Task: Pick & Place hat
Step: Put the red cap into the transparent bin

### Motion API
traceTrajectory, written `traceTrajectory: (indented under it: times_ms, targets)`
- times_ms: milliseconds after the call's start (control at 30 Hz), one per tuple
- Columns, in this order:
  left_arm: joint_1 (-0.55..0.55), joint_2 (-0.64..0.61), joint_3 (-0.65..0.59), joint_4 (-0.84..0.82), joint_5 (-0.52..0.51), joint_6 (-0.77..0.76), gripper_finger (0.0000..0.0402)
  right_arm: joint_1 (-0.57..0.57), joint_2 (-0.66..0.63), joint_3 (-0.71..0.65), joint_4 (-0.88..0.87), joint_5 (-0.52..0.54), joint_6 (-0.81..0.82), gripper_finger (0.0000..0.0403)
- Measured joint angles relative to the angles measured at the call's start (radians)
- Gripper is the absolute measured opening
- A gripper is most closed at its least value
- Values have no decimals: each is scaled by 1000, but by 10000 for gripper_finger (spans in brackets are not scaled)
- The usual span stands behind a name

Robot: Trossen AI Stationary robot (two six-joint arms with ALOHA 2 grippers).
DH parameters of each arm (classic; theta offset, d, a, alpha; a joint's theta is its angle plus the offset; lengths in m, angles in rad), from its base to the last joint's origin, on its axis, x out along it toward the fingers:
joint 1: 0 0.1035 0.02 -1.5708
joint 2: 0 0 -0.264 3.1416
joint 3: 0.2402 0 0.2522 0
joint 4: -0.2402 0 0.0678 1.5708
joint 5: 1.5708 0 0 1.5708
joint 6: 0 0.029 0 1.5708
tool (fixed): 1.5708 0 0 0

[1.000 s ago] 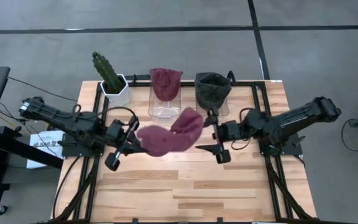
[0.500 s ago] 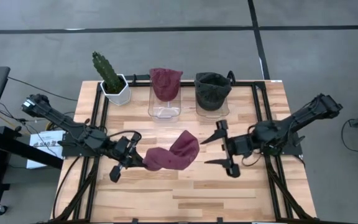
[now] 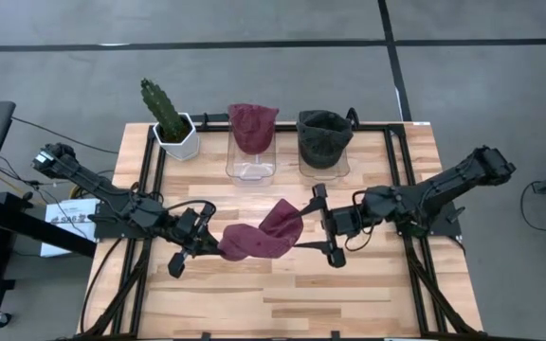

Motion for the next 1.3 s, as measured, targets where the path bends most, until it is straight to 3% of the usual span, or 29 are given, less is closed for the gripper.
traceTrajectory:
  times_ms: [233, 333, 433, 567, 633, 867, 1200, 1300]
  targets:
    - [0, 0, 0, 2, -6, 3, 13, -7, 72, 50, -7, -5, 16, 273]
    - [0, 0, 0, 2, -9, 3, 13, -17, 113, 88, -13, -8, 9, 250]
    - [0, 0, 0, 2, -10, 3, 13, -25, 138, 128, -34, -21, 9, 194]
    - [0, 0, 1, 2, -10, 3, 13, -22, 136, 177, -113, -32, -11, 49]
    - [0, 0, 1, 2, -10, 3, 14, -12, 136, 186, -131, -27, -23, 18]
    - [1, 0, 2, 3, -11, 18, 46, -10, 127, 253, -197, 49, -17, 3]
    - [69, -60, 2, -86, 1, 67, 140, -127, 126, 413, -415, 44, 33, 1]
    - [110, -127, 2, -152, 0, 68, 150, -190, 126, 447, -474, -17, 44, 1]
